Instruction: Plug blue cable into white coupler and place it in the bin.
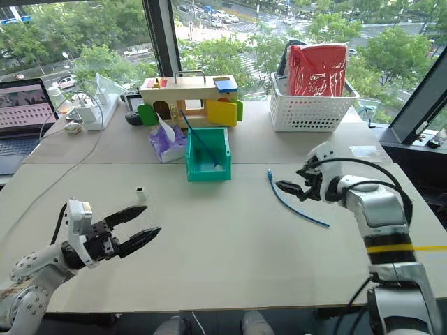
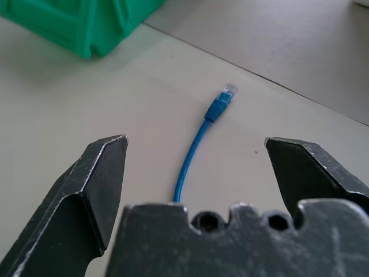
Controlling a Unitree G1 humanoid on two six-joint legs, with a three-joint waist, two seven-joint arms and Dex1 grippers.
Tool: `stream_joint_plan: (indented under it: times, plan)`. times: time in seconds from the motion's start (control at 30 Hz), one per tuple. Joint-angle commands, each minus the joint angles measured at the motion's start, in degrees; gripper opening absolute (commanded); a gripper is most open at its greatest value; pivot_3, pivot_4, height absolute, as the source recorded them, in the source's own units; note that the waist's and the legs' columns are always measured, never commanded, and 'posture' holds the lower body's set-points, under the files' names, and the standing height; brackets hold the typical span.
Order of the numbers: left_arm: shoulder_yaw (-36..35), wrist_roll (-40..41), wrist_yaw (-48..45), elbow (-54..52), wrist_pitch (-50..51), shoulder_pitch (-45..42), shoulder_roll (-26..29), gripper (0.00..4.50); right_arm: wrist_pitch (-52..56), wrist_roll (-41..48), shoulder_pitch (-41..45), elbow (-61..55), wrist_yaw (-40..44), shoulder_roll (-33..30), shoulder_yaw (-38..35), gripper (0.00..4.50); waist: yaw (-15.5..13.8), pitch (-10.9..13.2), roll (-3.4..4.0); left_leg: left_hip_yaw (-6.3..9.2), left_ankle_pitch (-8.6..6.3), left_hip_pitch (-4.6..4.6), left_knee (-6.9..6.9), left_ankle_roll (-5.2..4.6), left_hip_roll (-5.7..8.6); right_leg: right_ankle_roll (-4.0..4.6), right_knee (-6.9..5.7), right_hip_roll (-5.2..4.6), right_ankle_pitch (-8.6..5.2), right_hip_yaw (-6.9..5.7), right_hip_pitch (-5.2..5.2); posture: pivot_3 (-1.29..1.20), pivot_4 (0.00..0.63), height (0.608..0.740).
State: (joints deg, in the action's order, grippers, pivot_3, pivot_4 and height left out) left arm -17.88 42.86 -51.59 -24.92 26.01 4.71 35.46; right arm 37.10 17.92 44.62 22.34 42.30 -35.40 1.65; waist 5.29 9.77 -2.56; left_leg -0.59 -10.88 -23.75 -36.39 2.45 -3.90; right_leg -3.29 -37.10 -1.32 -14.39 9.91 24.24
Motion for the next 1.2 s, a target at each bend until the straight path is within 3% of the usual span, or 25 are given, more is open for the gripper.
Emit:
stream_joint_plan:
  times: [0.03, 0.23, 0.5, 0.63, 0.97, 1.1, 1.2]
  plan:
    - [-1.9, 1.4, 0.6, -2.0, 0.4, 0.2, 1.2, 4.5, -7.2, -5.3, 5.8, 13.0, -2.4, 3.2, 1.3, 4.42, 0.3, 0.0, 0.0, 0.05, 0.0, -0.02, 0.0, 0.0, 0.0, 0.01, 0.0, 0.0, 0.0, -0.03, 0.0, 0.0, 0.15, 0.74]
    - [-5.4, 3.4, 1.6, -5.8, -0.7, 3.7, 0.6, 4.5, -16.1, -9.7, 15.4, 35.8, -4.2, 9.6, 1.2, 4.42, 1.3, 0.0, 0.01, 0.08, -0.01, -0.13, 0.07, -0.01, 0.03, 0.02, 0.08, -0.05, 0.01, -0.09, 0.02, 0.0, 0.15, 0.74]
    - [-7.9, 2.3, 1.6, -6.6, -2.1, 6.0, 1.2, 4.5, -25.1, -13.1, 18.7, 45.9, -9.1, 14.5, 0.1, 4.42, 2.4, 0.0, 0.01, 0.3, 0.0, -0.06, 0.03, 0.0, 0.03, 0.07, 0.01, -0.04, 0.04, -0.28, -0.1, 0.0, 0.15, 0.74]
    - [-8.1, 3.0, 1.5, -6.1, -2.7, 5.8, 0.9, 4.5, -27.4, -13.5, 19.1, 47.2, -9.5, 16.5, -1.3, 3.38, 3.3, 0.0, 0.01, 0.38, 0.0, -0.04, 0.03, 0.01, 0.03, 0.07, -0.01, -0.03, 0.04, -0.34, -0.15, 0.0, 0.15, 0.74]
    - [-4.8, 1.3, 0.0, -1.5, -3.8, 2.2, 0.9, 4.5, -32.5, -14.7, 16.8, 47.9, -7.9, 20.3, -2.2, 0.03, 4.7, 0.0, 0.02, 0.5, 0.0, -0.05, 0.08, 0.01, 0.02, 0.08, -0.02, -0.01, 0.04, -0.42, -0.16, 0.0, 0.15, 0.74]
    - [-3.6, 0.9, -1.3, 0.0, -3.4, 0.5, 1.7, 4.5, -32.6, -15.0, 14.7, 45.0, -0.5, 18.0, -1.9, 0.03, 4.9, 0.0, 0.02, 0.55, 0.0, -0.05, 0.08, 0.01, 0.03, 0.08, -0.01, -0.02, 0.04, -0.48, -0.2, 0.0, 0.15, 0.74]
    - [-1.5, 0.0, -3.4, 1.6, -3.2, -1.0, 2.6, 4.5, -34.0, -15.0, 7.8, 32.5, 17.2, 13.8, 3.3, 0.03, 4.2, 0.0, 0.04, 0.6, 0.0, -0.09, 0.08, 0.01, 0.03, 0.08, 0.0, -0.02, 0.03, -0.56, -0.2, 0.0, 0.15, 0.74]
